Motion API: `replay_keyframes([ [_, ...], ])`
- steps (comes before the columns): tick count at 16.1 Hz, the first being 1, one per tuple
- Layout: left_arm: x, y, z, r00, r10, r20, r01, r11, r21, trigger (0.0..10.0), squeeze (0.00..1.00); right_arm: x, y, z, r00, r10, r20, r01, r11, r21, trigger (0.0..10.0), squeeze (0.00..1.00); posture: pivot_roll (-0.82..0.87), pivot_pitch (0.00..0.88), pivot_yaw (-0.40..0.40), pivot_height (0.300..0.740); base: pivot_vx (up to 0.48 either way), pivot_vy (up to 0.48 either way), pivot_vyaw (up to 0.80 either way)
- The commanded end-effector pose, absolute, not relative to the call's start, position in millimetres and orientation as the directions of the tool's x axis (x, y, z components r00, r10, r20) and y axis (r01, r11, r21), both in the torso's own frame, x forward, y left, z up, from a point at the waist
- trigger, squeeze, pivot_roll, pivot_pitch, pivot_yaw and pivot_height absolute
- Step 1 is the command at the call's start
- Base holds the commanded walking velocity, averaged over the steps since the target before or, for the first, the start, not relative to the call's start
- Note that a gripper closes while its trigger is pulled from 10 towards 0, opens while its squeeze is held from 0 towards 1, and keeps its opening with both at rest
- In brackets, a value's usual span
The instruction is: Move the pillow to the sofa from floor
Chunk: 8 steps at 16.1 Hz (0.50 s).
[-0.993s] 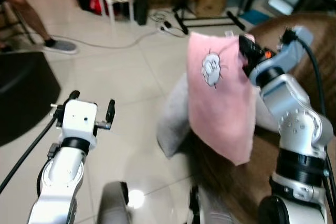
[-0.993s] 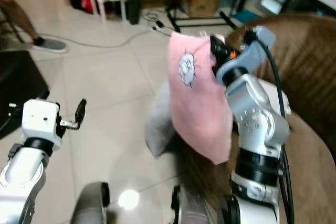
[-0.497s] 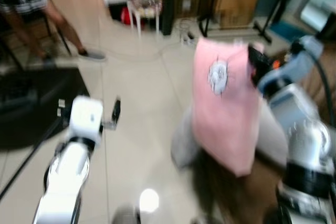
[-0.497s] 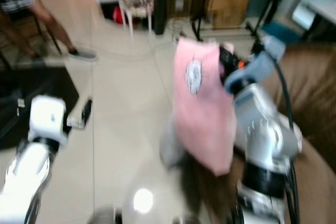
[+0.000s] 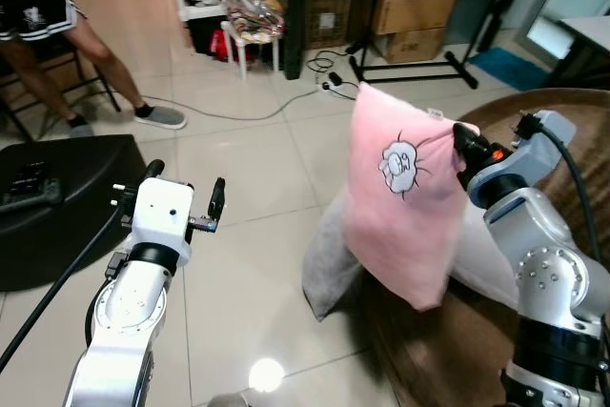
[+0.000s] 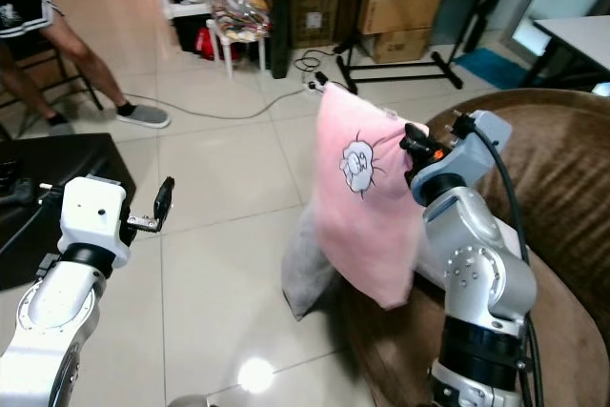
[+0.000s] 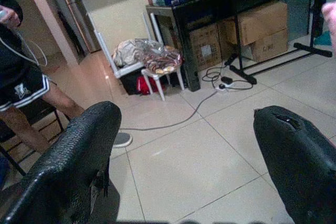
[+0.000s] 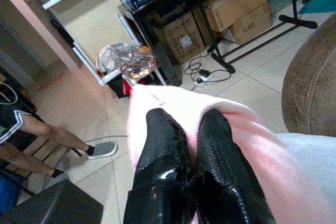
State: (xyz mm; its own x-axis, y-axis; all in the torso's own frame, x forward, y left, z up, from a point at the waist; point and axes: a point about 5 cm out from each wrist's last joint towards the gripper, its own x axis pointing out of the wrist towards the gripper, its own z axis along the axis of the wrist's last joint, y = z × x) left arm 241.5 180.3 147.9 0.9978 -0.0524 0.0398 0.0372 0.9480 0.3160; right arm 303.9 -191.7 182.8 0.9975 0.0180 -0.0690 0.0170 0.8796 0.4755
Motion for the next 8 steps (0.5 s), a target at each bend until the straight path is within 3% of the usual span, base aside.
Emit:
replay_keyframes([
  [1, 242.5, 180.6, 150.3, 0.997, -0.055, 0.056, 0.034, 0.948, 0.318, 10.0, 0.00, 303.7, -195.9, 194.1, 1.000, -0.007, -0.008, 0.010, 0.882, 0.470, 10.0, 0.00, -0.01, 0.000, -0.035, 0.740, 0.000, 0.000, -0.80],
  [8, 245.9, 182.6, 156.1, 0.995, -0.070, 0.075, 0.042, 0.947, 0.318, 10.0, 0.00, 305.9, -206.2, 202.9, 0.998, -0.045, 0.036, 0.020, 0.859, 0.511, 10.0, 0.00, -0.01, 0.000, -0.020, 0.740, 0.000, 0.000, -0.80],
])
